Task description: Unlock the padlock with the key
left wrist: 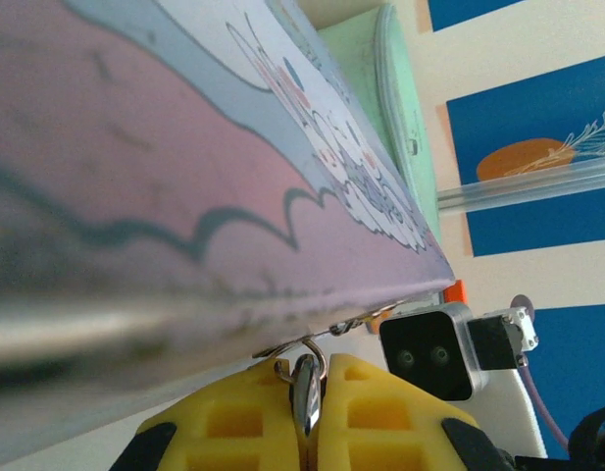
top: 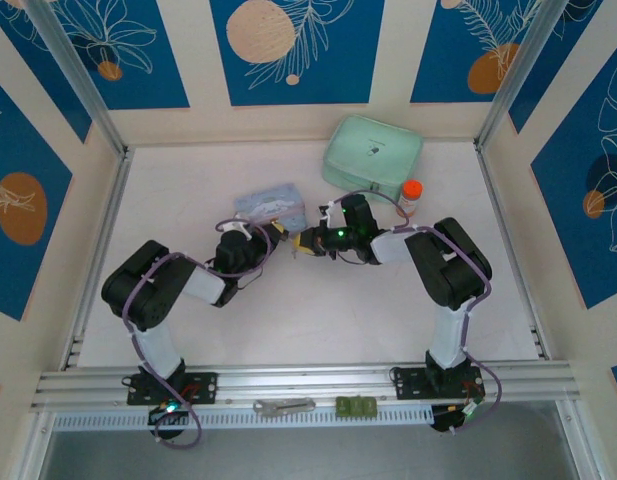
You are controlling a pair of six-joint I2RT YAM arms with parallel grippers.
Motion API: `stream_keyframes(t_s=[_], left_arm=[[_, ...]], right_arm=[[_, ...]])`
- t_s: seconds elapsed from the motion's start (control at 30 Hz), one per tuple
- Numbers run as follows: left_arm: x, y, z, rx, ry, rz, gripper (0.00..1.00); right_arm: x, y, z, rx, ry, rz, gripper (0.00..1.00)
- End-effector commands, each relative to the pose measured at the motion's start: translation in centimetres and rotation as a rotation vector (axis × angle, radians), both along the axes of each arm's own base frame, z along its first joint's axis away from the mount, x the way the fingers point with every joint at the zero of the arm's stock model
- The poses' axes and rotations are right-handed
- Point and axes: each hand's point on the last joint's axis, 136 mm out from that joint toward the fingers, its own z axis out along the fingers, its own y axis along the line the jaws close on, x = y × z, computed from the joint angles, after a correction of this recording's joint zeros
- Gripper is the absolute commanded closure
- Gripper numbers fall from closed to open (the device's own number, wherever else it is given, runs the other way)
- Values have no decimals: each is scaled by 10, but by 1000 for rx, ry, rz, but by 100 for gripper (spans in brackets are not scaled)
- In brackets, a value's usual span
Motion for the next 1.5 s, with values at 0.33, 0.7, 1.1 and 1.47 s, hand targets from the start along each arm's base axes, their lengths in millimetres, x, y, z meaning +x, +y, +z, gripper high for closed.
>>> stream_keyframes(t_s=[0.33,0.7,1.1,1.47], left_arm=[[-50,-63,27,-162,-9,-273,100],[-61,-77,39,-180,-26,-380,100],[-77,-81,42,-110,-19,-479,100],[-78,-83,41,-67,-28,-496,100]], right_arm=[[-1,26,40,179,-205,13,100],[17,6,39,120,-257,9,100],[24,-8,51,61,-327,61,100],[48,-23,56,77,-302,-72,100]])
